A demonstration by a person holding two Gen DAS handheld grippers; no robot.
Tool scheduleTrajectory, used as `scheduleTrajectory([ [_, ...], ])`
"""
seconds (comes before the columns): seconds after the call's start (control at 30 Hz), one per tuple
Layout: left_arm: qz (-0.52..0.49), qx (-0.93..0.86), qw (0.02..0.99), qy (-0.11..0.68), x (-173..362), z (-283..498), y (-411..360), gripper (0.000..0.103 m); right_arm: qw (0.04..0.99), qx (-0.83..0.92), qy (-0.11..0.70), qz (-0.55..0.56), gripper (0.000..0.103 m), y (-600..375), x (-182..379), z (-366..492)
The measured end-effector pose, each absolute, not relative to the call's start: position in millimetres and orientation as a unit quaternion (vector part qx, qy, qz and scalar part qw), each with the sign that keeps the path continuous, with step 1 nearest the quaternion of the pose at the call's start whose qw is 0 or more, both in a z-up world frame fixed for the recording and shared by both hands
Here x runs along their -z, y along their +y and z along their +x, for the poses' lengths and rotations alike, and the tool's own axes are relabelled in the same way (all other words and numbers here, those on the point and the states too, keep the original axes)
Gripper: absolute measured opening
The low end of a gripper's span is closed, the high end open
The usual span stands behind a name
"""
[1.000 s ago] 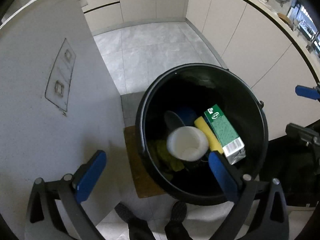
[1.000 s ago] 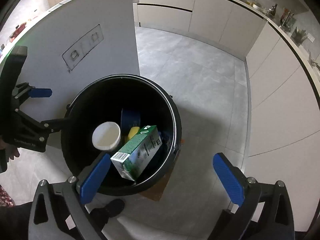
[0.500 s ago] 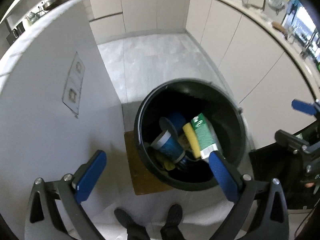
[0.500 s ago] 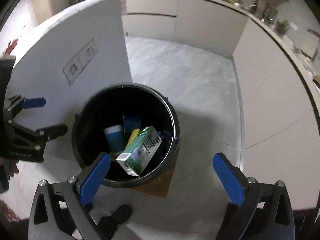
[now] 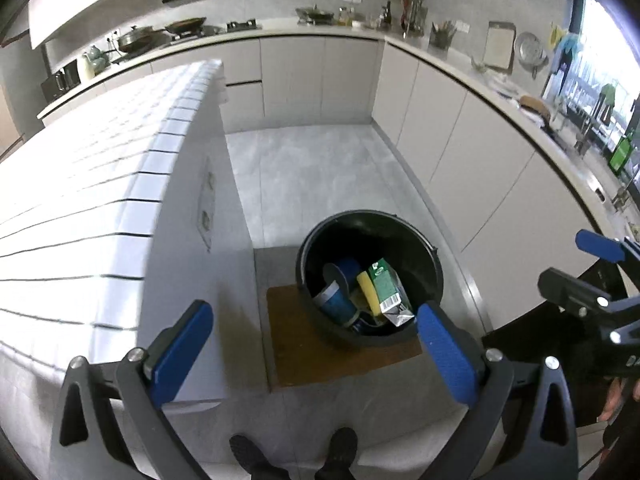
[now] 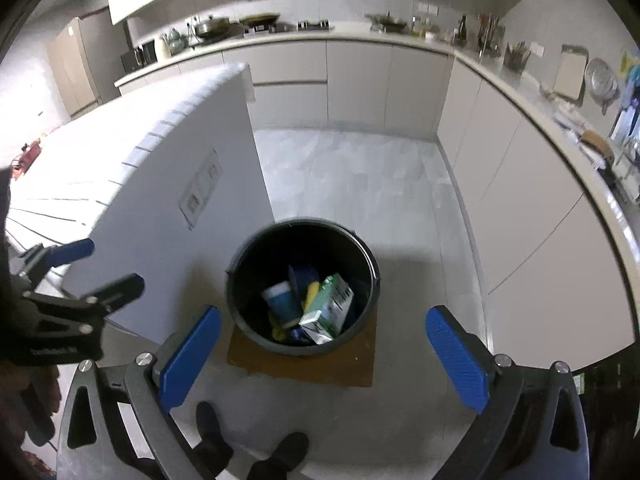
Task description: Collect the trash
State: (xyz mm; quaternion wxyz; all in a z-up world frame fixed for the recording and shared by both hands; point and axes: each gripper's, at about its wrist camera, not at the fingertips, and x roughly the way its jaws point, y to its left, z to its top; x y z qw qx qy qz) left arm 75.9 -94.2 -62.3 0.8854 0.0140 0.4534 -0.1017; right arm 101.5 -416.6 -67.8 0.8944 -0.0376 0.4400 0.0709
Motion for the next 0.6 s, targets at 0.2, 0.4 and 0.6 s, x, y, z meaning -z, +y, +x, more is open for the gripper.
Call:
scheduleTrajectory([
  [0.2, -0.003, 0.097, 0.897, 0.430, 37, 62, -70, 0.103, 0.906, -0.065, 0.416, -0.040, 0.103, -388, 40, 71],
  [0.4, -0.008, 0.092, 0.910, 0.404, 10, 49, -49, 0.103, 0.919, -0.054, 0.389, -0.037, 0.103, -365, 13, 41],
  [0.6, -0.008, 0.090, 0.920, 0.382, -8, 43, -39, 0.103, 0.930, -0.057, 0.363, -0.036, 0.103, -345, -10, 20],
])
